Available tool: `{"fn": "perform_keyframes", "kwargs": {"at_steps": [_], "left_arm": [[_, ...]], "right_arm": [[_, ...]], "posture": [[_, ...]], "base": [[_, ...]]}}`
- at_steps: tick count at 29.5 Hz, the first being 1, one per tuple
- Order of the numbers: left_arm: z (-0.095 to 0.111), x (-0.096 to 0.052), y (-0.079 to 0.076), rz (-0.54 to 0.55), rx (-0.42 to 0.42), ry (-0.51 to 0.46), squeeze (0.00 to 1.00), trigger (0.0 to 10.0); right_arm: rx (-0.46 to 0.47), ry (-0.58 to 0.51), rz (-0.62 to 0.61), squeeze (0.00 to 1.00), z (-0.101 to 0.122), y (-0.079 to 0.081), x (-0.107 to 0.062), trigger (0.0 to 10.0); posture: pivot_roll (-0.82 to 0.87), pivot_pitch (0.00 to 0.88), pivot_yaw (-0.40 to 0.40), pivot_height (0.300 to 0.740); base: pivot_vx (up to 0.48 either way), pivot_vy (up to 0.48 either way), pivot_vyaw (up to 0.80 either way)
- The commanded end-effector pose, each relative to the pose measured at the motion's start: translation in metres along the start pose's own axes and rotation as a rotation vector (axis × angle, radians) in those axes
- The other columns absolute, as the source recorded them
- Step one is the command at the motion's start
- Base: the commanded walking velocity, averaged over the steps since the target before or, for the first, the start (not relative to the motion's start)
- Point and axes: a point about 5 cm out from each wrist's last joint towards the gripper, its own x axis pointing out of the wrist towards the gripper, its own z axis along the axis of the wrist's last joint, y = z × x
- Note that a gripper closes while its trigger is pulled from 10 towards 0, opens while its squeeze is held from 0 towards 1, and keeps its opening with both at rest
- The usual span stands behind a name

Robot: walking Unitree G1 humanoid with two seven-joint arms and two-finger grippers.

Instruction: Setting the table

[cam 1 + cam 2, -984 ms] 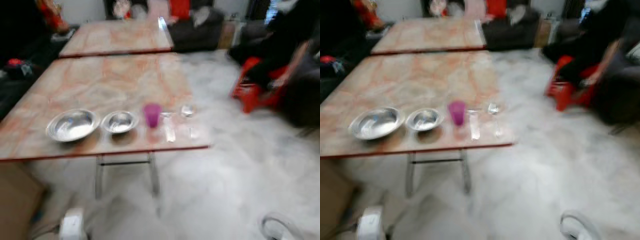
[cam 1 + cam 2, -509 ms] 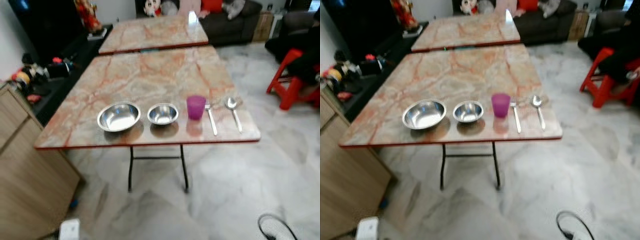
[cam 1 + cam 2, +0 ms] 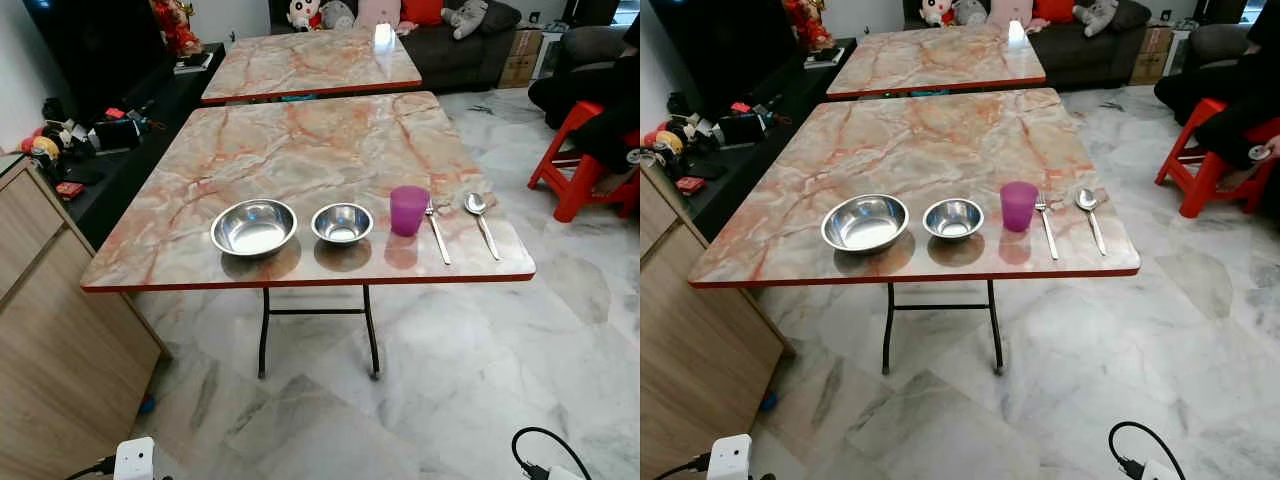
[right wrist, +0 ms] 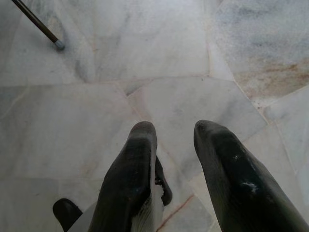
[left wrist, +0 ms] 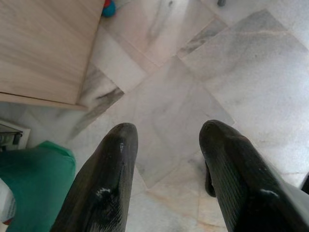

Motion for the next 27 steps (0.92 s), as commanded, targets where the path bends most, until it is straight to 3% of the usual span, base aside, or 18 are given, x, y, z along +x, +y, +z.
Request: {"fn": "perform_keyframes", "kwargs": {"at_steps": [1,11,14,15,21,27], "left_arm": [[-0.0006,0.0001,0.0003,0.006,-0.016,0.008,0.0,10.0],[-0.0006,0.0,0.0008,0.011,0.005,0.006,0.0,10.0],[-0.0007,0.0,0.001,0.013,0.007,0.007,0.0,10.0],[-0.0007,0.0,0.001,0.014,0.007,0.007,0.0,10.0],[-0.0006,0.0001,0.0005,0.016,0.004,0.008,0.0,10.0],[-0.0002,0.0003,0.0,0.015,0.001,0.009,0.0,10.0]], "right_arm": [[-0.007,0.0,0.001,0.0,-0.0007,-0.0012,-0.0003,10.0],[-0.064,-0.007,0.014,0.0,0.0008,-0.001,-0.0003,10.0],[-0.049,-0.003,0.007,0.0,0.0,-0.0013,-0.0003,10.0],[-0.007,-0.002,-0.006,0.0,-0.0012,-0.0015,-0.0005,10.0],[0.013,-0.006,-0.012,0.0,-0.0008,-0.0019,-0.0004,10.0],[-0.026,-0.01,-0.004,0.0,0.0011,-0.0021,-0.0002,10.0]], "posture": [[0.01,0.029,0.072,0.74],[0.0,0.013,0.07,0.74],[0.0,0.013,0.07,0.74],[0.0,0.013,0.07,0.74],[0.01,0.023,0.067,0.74],[0.01,0.031,0.065,0.74]], "base": [[0.0,0.0,0.0],[0.0,0.0,0.14],[0.0,0.0,0.8],[0.0,0.0,0.0],[0.0,0.0,0.0],[0.0,0.0,0.0]]}}
